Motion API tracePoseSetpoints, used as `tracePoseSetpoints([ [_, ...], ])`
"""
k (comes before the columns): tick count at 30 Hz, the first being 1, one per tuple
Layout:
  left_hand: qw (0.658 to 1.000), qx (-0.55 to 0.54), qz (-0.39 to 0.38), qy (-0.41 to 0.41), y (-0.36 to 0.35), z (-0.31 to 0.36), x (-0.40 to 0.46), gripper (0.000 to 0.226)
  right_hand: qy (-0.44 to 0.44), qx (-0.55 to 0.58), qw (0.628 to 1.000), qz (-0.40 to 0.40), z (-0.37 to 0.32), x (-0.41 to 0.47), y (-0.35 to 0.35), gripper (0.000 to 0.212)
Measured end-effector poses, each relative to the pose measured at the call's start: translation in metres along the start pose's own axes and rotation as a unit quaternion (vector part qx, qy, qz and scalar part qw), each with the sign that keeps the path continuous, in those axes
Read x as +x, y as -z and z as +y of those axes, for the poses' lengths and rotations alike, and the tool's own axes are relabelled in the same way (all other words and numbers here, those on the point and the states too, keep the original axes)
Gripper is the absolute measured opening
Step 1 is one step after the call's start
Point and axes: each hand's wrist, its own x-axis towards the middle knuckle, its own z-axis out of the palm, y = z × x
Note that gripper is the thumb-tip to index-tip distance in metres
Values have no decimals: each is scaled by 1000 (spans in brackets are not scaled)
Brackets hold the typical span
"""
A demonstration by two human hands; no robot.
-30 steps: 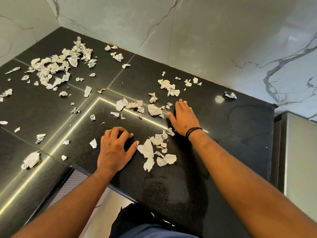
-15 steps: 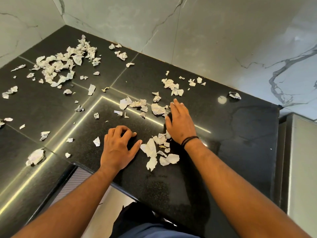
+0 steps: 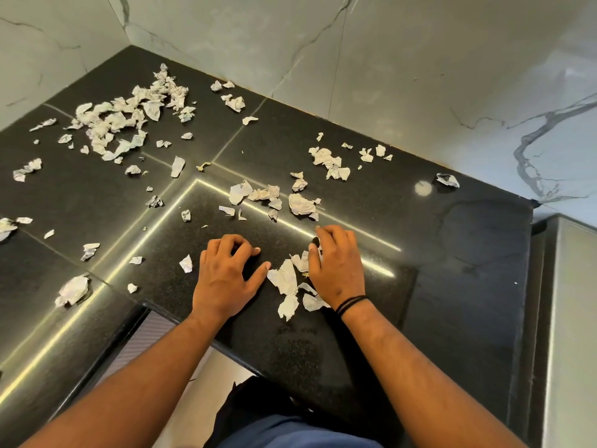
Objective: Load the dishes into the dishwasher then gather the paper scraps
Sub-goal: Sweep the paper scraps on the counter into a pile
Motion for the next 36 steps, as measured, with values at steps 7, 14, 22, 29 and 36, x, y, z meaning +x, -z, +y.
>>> tracePoseSetpoints([
  [7, 1000, 5, -4, -4, 1, 0, 0, 43, 30, -136, 986, -92, 6, 25, 0, 48],
  [14, 1000, 7, -3, -3, 1, 0, 0, 44, 26, -86, 995, -51, 2, -8, 8, 50],
  [22, 1000, 2, 6, -5, 2, 0, 0, 44, 72, -77, 985, -133, -15, 35, -7, 63],
  [29, 1000, -2, 14, -6, 2, 2, -1, 41, 71, -124, 980, -139, -13, 12, -1, 60],
  [36, 1000, -5, 15, -4, 2, 2, 0, 41, 81, 35, 995, 37, -2, -2, 10, 30],
])
